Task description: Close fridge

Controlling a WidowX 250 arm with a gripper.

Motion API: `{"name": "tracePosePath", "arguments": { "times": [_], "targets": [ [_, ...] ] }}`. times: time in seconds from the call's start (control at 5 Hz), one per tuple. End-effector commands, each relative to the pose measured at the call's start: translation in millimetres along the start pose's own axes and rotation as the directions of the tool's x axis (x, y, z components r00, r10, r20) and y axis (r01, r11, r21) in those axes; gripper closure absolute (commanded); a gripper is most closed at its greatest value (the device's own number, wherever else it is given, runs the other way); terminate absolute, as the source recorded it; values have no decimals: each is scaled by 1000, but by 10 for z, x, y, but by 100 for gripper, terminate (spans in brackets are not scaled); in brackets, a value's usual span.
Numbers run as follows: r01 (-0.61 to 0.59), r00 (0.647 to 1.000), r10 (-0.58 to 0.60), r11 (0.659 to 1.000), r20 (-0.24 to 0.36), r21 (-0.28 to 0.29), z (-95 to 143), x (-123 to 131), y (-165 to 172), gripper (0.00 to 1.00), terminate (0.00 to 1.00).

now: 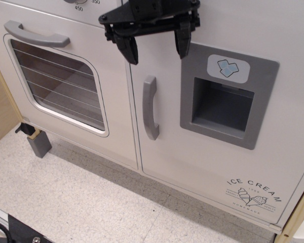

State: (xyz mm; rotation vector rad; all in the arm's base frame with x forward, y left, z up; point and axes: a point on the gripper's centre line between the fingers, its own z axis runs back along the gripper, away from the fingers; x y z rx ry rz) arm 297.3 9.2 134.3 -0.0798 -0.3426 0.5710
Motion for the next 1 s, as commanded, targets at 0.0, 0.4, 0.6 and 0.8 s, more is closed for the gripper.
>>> {"name": "tracePosePath", "arguments": {
  "times": [0.0,0.4,0.6,0.8],
  "targets": [
    [7,1000,-7,1000,-17,-17,102,218,-24,0,0],
    [51,995,-48,998,-92,27,164,208,86,0,0],
    [51,995,-48,998,-92,27,164,208,86,0,0],
    [51,995,-48,998,-92,27,164,208,86,0,100]
  ]
}}
